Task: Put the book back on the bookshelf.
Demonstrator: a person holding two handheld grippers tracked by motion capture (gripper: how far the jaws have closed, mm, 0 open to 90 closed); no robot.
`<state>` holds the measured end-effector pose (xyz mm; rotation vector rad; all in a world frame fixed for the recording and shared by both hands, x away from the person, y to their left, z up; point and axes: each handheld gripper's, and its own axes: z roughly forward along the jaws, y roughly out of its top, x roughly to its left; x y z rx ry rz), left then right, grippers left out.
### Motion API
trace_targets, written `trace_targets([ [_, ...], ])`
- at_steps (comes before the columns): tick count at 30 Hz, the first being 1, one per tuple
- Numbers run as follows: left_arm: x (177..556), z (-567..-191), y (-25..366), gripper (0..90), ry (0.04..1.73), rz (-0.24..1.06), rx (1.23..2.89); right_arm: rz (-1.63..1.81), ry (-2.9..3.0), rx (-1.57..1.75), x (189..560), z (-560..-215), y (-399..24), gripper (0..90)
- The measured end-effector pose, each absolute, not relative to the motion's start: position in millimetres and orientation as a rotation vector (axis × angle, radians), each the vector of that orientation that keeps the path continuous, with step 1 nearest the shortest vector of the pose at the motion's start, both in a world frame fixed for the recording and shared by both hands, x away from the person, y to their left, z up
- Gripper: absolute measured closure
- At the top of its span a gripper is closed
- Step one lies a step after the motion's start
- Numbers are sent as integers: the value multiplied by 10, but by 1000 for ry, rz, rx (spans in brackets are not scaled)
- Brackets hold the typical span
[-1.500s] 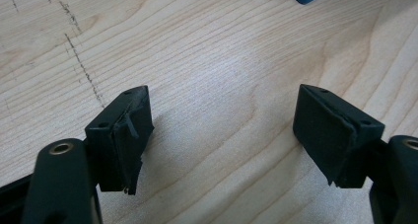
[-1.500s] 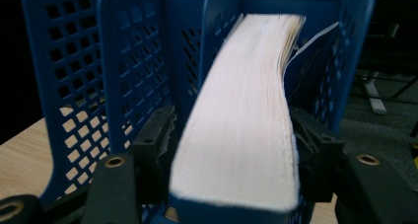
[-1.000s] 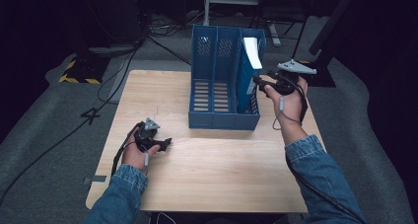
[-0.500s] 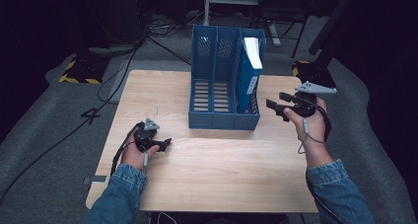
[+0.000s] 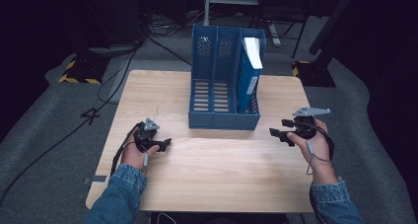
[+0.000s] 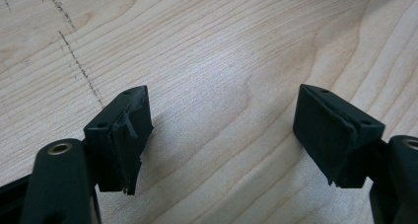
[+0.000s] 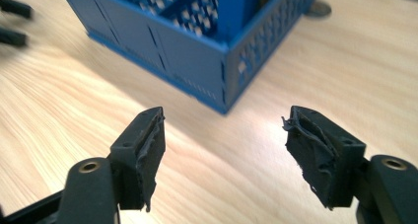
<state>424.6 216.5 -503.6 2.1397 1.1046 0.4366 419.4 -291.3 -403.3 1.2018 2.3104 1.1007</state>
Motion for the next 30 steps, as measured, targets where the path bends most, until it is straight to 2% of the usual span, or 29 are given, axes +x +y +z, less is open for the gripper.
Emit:
trace_targets([
  [16,4246,-5038,2162,230,1106,434,2137,960,2454,1217,4230,-4670,-2936,293],
  [25,4249,-5036,2158,228,1107,429,2138,950,2482,1137,4220,-4862,-2852,277],
  [30,4250,-5037,2154,227,1108,428,2137,979,2459,1105,4211,-4958,-2801,203],
])
